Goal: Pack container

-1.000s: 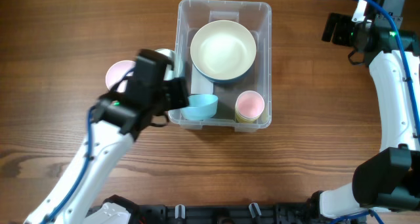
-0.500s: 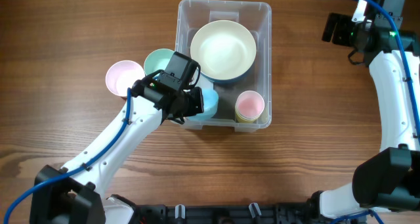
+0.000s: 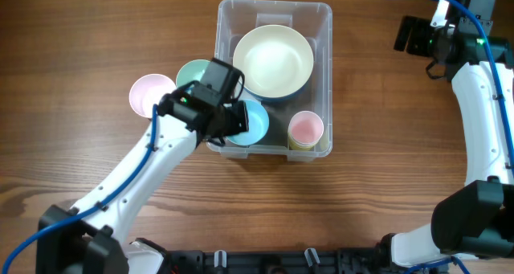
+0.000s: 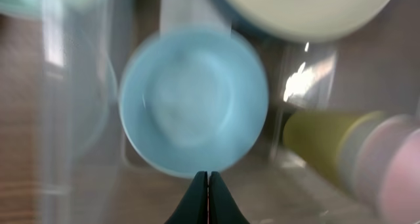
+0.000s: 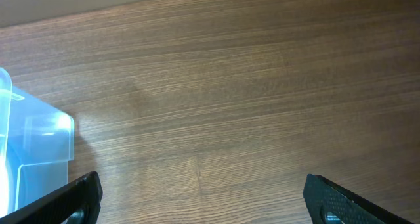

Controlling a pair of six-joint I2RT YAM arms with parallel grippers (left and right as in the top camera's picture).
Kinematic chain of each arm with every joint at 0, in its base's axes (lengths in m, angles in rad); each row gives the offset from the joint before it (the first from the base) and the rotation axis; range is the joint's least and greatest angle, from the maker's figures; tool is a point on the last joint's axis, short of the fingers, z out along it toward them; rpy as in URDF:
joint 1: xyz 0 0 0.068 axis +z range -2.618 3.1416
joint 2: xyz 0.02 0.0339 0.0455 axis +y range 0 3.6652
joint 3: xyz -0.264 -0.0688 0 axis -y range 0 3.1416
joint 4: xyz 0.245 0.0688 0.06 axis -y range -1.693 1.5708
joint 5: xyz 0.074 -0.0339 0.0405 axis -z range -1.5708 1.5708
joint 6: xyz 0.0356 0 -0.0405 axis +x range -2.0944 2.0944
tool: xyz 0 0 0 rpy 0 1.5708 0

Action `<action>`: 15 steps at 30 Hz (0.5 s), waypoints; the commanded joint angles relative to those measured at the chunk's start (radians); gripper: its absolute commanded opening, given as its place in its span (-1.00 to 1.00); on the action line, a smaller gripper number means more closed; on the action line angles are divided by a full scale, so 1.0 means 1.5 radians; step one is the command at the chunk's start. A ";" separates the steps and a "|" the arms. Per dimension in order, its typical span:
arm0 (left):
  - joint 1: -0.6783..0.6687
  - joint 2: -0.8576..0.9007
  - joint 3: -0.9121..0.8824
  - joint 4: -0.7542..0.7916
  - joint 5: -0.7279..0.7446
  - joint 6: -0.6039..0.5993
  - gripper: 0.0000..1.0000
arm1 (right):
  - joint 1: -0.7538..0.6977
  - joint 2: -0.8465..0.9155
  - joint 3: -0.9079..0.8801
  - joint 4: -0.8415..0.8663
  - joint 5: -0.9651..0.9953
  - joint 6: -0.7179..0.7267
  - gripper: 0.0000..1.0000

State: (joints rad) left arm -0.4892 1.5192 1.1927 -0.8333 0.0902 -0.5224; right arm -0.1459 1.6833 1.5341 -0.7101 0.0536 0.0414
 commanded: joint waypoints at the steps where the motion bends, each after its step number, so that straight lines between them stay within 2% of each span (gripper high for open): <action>1: 0.040 -0.052 0.068 0.002 -0.090 -0.006 -0.92 | 0.002 0.007 0.003 0.002 0.009 0.009 0.99; 6: 0.130 -0.093 0.092 0.009 -0.145 -0.006 -0.90 | 0.002 0.007 0.003 0.002 0.009 0.009 0.99; 9: 0.208 -0.097 0.091 0.004 -0.146 -0.004 -0.71 | 0.002 0.007 0.003 0.002 0.009 0.009 0.99; 12: 0.284 -0.092 0.090 -0.010 -0.145 -0.004 -0.60 | 0.002 0.007 0.003 0.002 0.009 0.009 0.99; 13: 0.309 -0.088 0.090 -0.013 -0.139 -0.004 -0.33 | 0.002 0.007 0.003 0.002 0.009 0.009 0.99; 14: 0.331 -0.084 0.090 -0.014 -0.126 -0.004 0.08 | 0.002 0.007 0.003 0.002 0.009 0.009 0.99; 15: 0.351 -0.077 0.090 -0.014 -0.108 -0.004 0.37 | 0.002 0.007 0.003 0.002 0.009 0.009 1.00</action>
State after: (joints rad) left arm -0.0559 1.3811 1.3205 -0.8494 -0.1001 -0.5266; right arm -0.1455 1.6833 1.5341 -0.7105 0.0536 0.0414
